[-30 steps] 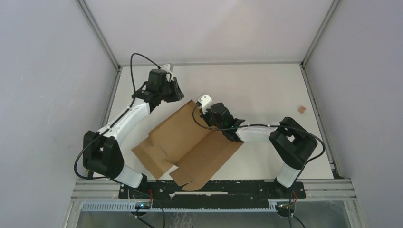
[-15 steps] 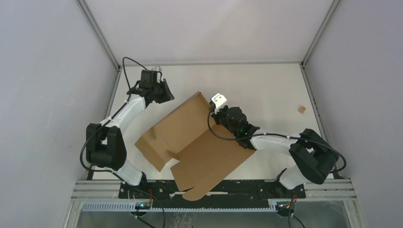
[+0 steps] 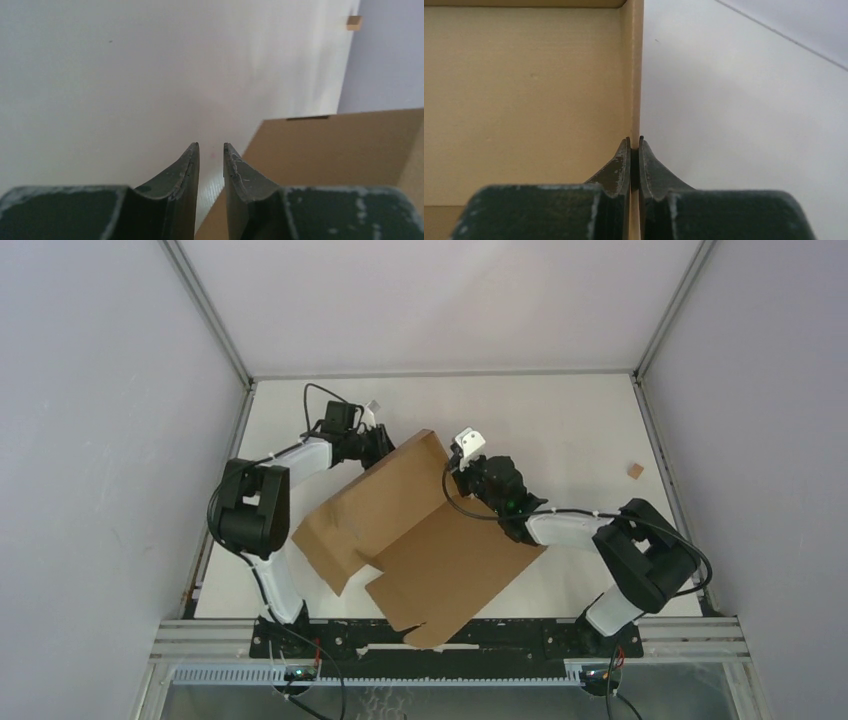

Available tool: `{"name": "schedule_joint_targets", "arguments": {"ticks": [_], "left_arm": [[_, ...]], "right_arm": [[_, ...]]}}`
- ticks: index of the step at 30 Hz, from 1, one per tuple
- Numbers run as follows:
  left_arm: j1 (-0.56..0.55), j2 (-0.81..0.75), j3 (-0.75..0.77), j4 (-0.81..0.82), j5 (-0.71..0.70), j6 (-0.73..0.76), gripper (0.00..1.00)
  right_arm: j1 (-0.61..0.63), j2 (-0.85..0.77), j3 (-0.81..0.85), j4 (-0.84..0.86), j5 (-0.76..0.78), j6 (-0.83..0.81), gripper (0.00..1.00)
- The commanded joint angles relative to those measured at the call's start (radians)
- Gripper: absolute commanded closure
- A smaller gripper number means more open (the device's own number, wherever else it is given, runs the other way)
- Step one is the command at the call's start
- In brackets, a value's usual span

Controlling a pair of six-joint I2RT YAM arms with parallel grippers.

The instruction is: Fold the paper box

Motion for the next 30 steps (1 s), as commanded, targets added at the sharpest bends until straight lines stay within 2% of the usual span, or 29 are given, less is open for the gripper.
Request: {"name": "schedule_joint_targets", "arguments": {"ticks": [1, 8, 17, 23, 30], "left_arm": [[-0.017, -0.038, -0.013, 0.119, 0.144, -0.051, 0.71], [-0.042, -0.015, 0.010, 0.144, 0.159, -0.061, 0.71], [-0.095, 0.101, 0.058, 0.256, 0.251, -0.111, 0.71], [-0.103, 0.171, 0.076, 0.272, 0.279, -0.122, 0.71], [-0.116, 0.232, 0.091, 0.318, 0.317, -0.155, 0.71]], "right_arm": [[-0.028, 0.028, 0.116, -0.096, -0.128, 0.052, 0.91], [-0.040, 0.070, 0.250, -0.312, -0.175, 0.012, 0.88], [-0.035, 0.157, 0.312, -0.310, -0.230, 0.021, 0.87], [-0.033, 0.193, 0.357, -0.342, -0.250, 0.025, 0.90], [-0.055, 0.220, 0.368, -0.297, -0.329, 0.062, 0.89]]}}
